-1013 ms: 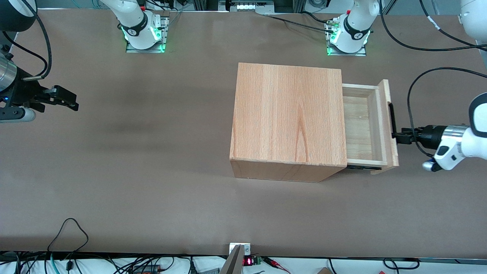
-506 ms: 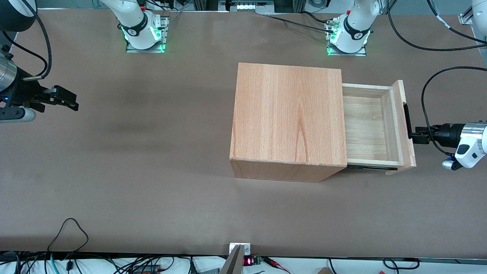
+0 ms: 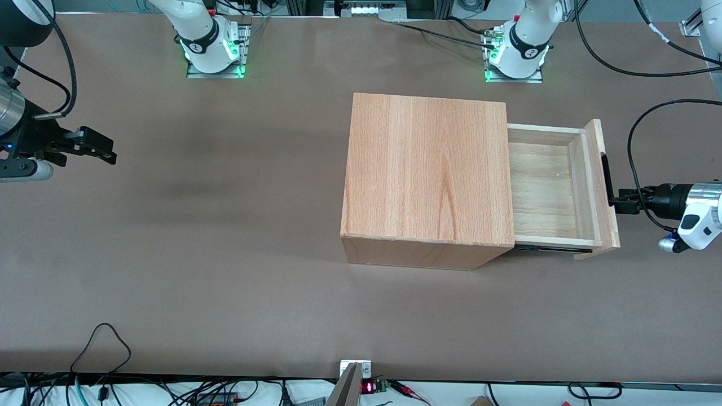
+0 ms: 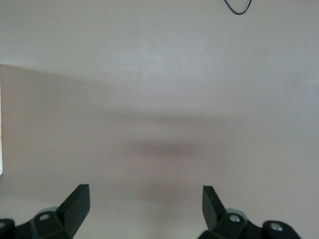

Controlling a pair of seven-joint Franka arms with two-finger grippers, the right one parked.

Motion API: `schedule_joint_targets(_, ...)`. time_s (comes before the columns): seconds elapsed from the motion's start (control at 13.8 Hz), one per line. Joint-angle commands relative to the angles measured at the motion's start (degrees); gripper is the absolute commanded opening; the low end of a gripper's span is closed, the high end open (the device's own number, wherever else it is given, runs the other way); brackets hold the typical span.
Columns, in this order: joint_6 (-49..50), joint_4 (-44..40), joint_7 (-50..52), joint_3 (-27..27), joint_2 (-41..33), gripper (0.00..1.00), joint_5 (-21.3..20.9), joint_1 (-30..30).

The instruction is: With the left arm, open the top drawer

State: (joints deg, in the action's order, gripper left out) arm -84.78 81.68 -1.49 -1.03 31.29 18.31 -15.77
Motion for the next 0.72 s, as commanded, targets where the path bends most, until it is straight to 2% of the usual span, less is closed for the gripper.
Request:
schedule_joint_targets(0.0,-0.7,-1.3,-0.9,0.0,2.5,1.0,-2.3,-0.3)
schedule_joint_targets(0.65,-0.7,-1.9,-3.7,0.1,3.1,1.0,-2.0,-1.4)
